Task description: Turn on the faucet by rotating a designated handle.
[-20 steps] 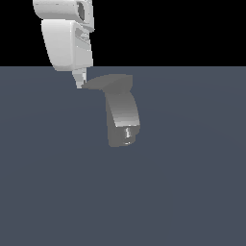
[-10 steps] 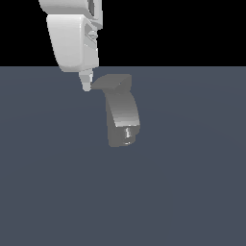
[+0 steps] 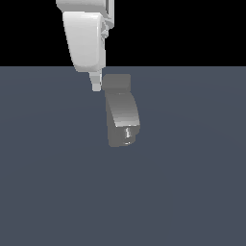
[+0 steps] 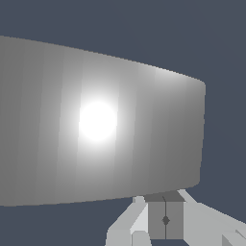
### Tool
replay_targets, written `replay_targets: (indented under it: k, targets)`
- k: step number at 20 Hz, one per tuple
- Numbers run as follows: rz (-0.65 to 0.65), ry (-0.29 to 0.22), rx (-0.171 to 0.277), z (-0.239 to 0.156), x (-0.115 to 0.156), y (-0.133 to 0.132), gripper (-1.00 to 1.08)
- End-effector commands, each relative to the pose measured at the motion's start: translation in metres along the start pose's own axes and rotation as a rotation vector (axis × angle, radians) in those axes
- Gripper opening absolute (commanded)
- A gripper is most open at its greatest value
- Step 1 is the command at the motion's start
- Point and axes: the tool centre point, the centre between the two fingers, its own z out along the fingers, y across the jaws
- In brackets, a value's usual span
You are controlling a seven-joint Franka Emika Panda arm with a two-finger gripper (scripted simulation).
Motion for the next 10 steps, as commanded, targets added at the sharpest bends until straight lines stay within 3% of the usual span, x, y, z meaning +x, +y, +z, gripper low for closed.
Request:
replay_targets:
  k: [1,10]
  targets:
    - [0.024,-0.001,0.002,0.000,0.026,0.000,-1.00]
    - [0.027,0.000,0.002,0.000,0.079,0.005,-1.00]
